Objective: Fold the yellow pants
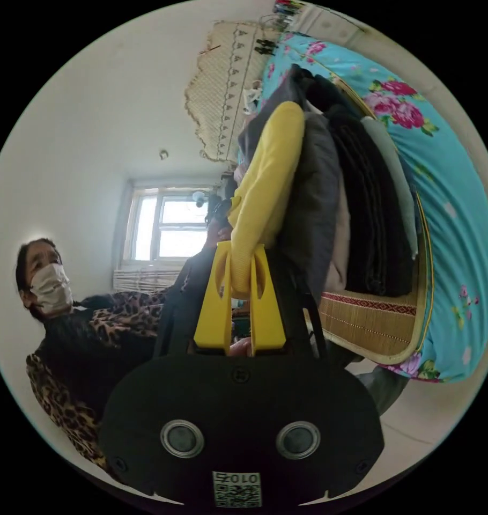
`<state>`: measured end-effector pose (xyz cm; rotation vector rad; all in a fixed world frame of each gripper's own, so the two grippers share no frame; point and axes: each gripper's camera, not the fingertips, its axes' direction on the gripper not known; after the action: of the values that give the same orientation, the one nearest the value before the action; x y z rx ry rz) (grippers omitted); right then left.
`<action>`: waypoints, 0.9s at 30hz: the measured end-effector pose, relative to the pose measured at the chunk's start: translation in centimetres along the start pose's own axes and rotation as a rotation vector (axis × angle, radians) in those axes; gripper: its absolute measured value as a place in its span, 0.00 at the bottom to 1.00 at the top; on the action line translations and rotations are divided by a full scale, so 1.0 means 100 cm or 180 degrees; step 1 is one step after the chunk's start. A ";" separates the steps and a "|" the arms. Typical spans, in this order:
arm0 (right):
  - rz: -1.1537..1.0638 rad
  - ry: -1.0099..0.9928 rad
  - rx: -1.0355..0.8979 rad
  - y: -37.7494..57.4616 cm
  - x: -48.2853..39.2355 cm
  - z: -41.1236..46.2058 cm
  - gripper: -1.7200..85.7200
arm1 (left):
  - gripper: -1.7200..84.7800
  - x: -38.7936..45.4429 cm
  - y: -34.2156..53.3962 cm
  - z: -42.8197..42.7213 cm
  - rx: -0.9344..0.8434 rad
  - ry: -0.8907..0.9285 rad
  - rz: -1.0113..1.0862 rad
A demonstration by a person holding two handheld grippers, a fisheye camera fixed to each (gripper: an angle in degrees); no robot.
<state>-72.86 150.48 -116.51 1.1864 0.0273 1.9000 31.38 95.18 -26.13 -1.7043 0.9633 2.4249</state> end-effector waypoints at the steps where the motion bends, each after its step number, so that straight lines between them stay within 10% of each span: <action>1: -0.0065 -0.0053 0.0042 -0.005 -0.003 -0.004 0.07 | 0.12 0.002 -0.001 -0.004 0.0066 0.0016 0.0016; 17: 0.0675 0.0255 0.0790 -0.002 0.038 -0.097 0.06 | 0.04 -0.078 0.024 -0.045 0.0456 0.0641 -0.0664; 24: -0.0419 -0.0063 0.0468 -0.047 -0.043 -0.065 0.05 | 0.02 0.000 0.053 -0.011 0.1220 0.0261 -0.0055; 27: -0.0639 -0.0392 0.0239 -0.081 -0.050 -0.021 0.04 | 0.02 -0.004 0.047 0.038 0.1542 0.1016 -0.0030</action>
<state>-68.31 152.98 -124.75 1.2989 0.1466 1.6612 26.62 93.34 -22.79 -1.9091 1.4250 1.7335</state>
